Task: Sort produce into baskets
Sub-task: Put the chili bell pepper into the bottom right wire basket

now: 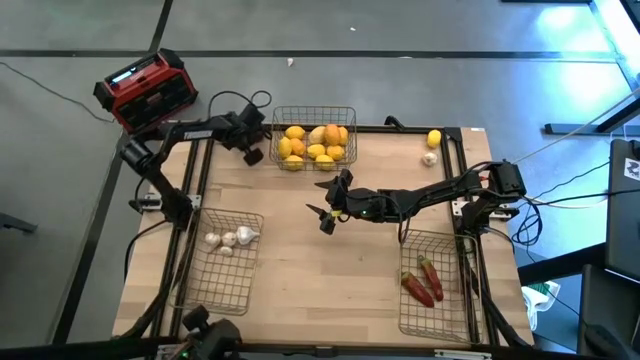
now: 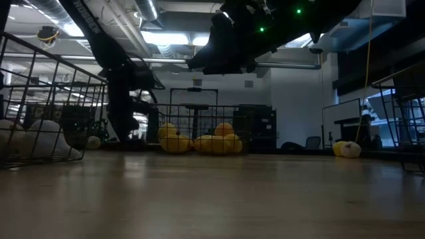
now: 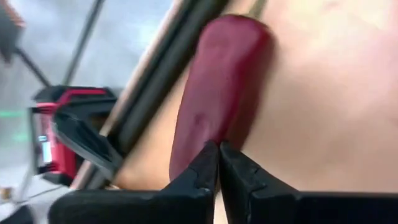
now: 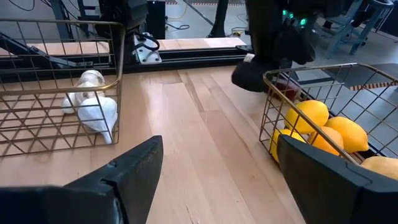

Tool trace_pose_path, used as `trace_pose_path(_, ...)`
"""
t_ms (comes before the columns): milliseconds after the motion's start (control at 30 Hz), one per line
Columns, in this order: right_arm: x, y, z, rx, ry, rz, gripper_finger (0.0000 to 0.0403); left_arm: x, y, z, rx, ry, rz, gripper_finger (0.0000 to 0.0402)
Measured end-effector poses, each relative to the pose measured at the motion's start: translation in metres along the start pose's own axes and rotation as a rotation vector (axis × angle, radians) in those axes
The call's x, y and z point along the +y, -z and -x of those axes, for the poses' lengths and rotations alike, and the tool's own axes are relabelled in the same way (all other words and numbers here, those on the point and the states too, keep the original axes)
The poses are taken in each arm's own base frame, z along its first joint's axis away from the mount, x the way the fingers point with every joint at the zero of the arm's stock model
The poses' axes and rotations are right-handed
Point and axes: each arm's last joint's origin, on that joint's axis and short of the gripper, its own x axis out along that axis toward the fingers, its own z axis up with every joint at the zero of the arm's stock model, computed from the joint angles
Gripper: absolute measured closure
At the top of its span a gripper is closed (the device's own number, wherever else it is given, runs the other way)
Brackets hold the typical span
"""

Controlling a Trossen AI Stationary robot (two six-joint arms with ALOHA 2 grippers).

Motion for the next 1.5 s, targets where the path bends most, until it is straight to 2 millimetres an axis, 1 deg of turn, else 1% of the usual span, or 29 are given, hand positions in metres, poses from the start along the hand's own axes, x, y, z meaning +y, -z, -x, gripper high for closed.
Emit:
trace_pose_path(100, 0.000, 0.000, 0.000, -0.001, 0.000, 0.000, 0.0093, -0.001, 0.004, 0.007, 0.006, 0.063, 0.017, 0.0399)
trace_pose_path(233, 0.000, 0.000, 0.000, -0.003, 0.000, -0.002, 0.0093, -0.003, 0.010, 0.014, 0.044, 0.124, 0.054, 0.0396)
trace_pose_path(333, 0.000, 0.000, 0.000, -0.005, 0.000, -0.002, 0.0093, -0.003, 0.014, 0.018, 0.077, 0.135, 0.076, 0.0393)
trace_pose_path(500, 0.000, -0.001, 0.000, -0.007, 0.000, -0.003, 0.0093, -0.002, 0.013, 0.019, 0.067, 0.118, 0.121, 0.0385)
trace_pose_path(600, 0.000, -0.001, 0.000, -0.007, 0.000, -0.003, 0.0093, -0.003, 0.012, 0.019, 0.062, 0.119, 0.122, 0.0359)
trace_pose_path(833, 0.000, -0.001, 0.000, -0.007, 0.000, -0.009, 0.0093, -0.003, 0.013, 0.019, 0.066, 0.117, 0.163, 0.0260)
trace_pose_path(967, 0.000, -0.001, 0.000, -0.007, 0.000, -0.009, 0.0093, -0.003, 0.012, 0.019, 0.062, 0.117, 0.169, 0.0220)
trace_pose_path(1133, 0.000, -0.001, 0.000, -0.007, 0.000, -0.004, 0.0093, 0.001, 0.008, 0.015, 0.022, 0.108, 0.176, 0.0205)
trace_pose_path(1300, 0.000, -0.001, 0.000, -0.007, 0.000, -0.004, 0.0093, 0.008, 0.010, 0.003, 0.042, 0.097, 0.220, 0.0203)
trace_pose_path(1500, 0.000, -0.001, 0.000, -0.006, 0.000, -0.003, 0.0093, 0.008, 0.010, -0.005, 0.045, 0.120, 0.209, 0.0203)
